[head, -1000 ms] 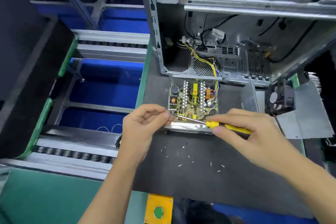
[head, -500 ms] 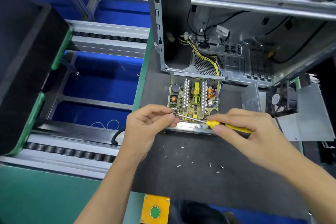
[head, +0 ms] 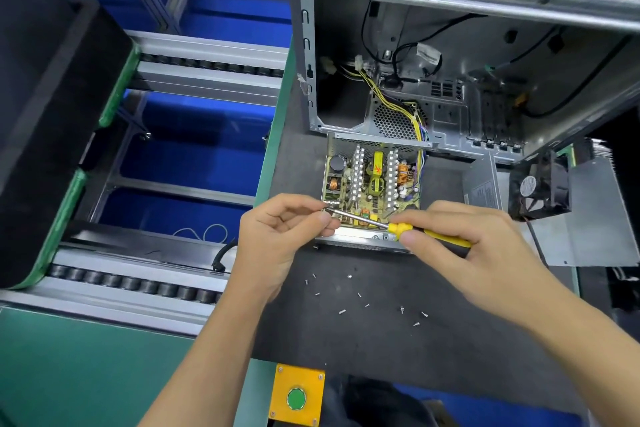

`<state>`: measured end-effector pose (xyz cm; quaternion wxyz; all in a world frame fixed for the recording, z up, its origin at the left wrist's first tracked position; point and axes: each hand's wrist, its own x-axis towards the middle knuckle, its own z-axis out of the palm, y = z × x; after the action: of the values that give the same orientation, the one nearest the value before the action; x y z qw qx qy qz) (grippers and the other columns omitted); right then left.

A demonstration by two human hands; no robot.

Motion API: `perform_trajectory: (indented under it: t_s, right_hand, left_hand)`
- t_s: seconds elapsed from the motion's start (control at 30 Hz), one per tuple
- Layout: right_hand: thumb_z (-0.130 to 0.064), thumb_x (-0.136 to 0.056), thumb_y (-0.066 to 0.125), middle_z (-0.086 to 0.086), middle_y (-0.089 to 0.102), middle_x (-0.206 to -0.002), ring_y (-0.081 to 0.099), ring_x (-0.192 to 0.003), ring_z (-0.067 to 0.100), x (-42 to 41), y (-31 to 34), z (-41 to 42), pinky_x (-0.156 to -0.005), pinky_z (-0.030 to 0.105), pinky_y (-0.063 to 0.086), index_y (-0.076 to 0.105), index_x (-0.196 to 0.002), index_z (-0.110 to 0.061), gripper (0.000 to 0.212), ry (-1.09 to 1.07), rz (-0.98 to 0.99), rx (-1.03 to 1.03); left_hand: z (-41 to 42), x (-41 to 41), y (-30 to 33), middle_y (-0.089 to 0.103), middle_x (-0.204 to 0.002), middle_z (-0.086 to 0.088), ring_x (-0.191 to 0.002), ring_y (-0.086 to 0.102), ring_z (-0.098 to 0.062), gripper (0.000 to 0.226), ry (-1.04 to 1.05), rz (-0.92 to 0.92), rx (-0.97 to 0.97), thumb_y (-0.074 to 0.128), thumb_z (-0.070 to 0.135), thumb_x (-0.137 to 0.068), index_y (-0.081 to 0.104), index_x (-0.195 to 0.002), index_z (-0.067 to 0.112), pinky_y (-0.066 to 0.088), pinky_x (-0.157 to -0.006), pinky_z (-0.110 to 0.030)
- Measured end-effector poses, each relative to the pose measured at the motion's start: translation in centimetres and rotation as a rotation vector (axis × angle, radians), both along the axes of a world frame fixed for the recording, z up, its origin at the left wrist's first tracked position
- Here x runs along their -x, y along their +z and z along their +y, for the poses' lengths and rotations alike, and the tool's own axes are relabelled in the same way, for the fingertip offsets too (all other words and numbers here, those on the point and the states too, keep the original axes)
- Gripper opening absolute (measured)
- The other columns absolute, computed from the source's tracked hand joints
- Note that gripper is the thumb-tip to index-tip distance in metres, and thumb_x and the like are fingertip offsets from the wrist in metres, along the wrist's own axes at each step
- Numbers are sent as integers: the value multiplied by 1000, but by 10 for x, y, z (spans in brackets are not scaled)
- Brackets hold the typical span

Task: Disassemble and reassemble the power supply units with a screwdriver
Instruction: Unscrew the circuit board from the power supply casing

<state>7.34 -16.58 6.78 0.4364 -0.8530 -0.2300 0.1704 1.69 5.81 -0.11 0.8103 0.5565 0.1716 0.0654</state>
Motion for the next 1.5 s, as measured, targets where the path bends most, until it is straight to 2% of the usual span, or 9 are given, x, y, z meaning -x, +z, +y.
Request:
perform_trajectory:
  t_s: [0.37,0.73,0.97,1.13,1.2,1.3,1.4,1.5]
  right_hand:
    - [-40,-87,59,-24,60,-76,60,-74,2,0,-4,2,-67,6,36,75,-106,-33,26,11,16,-14]
    - [-33,-88,62,-23,59,-75,60,-75,1,2,-5,3,-70,5,36,76,-106,-28,24,1,8,-19]
    - [-35,-88,61,-23,61,-78,61,-77,4,3,-7,4,-71,6,37,76,-107,-30,24,7,2,-12]
    - [-42,-86,60,-26,63,-76,63,-76,-1,1,-4,3,-69,5,38,75,-106,-33,27,15,45,-4]
    - [-50,-82,60,-26,69,-78,67,-77,-2,-4,-1,4,-73,9,45,75,-101,-39,27,-2,118,-13]
    - [-52,-75,68,-17,73,-81,69,-81,1,-19,6,11,-85,26,53,76,-92,-39,23,-22,183,22]
    - [-42,-73,67,-19,66,-83,64,-81,0,-44,18,24,-82,25,49,77,-87,-39,17,48,144,116]
    - [-41,-73,70,-15,68,-81,68,-77,4,-66,29,36,-80,27,54,78,-88,-37,17,102,172,164]
  left_hand:
    - [2,2,-3,74,-74,-13,-71,74,-24,13,-2,9,18,81,18,-69,78,-82,20,58,-68,-27]
    - [2,2,-3,73,-73,-14,-68,73,-24,13,8,29,29,81,19,-68,78,-80,19,57,-67,-27]
    - [2,2,-4,73,-73,-12,-68,73,-23,12,8,25,59,80,19,-69,78,-82,19,57,-67,-27]
    - [7,3,-4,74,-74,-12,-69,73,-25,13,-33,23,-30,81,18,-69,79,-82,19,58,-69,-27]
    - [10,1,-3,75,-74,-11,-69,74,-24,12,-60,4,-89,81,13,-72,79,-82,19,58,-69,-25]
    - [16,-6,-1,75,-73,-7,-69,74,-19,20,-77,2,-166,78,3,-75,78,-81,23,57,-69,-22]
    - [24,-14,-1,75,-74,-3,-69,72,-15,23,-98,16,-246,79,4,-75,79,-80,26,56,-70,-21]
    - [29,-16,-5,75,-75,-4,-72,73,-17,27,-86,9,-233,76,-3,-80,78,-82,24,57,-70,-22]
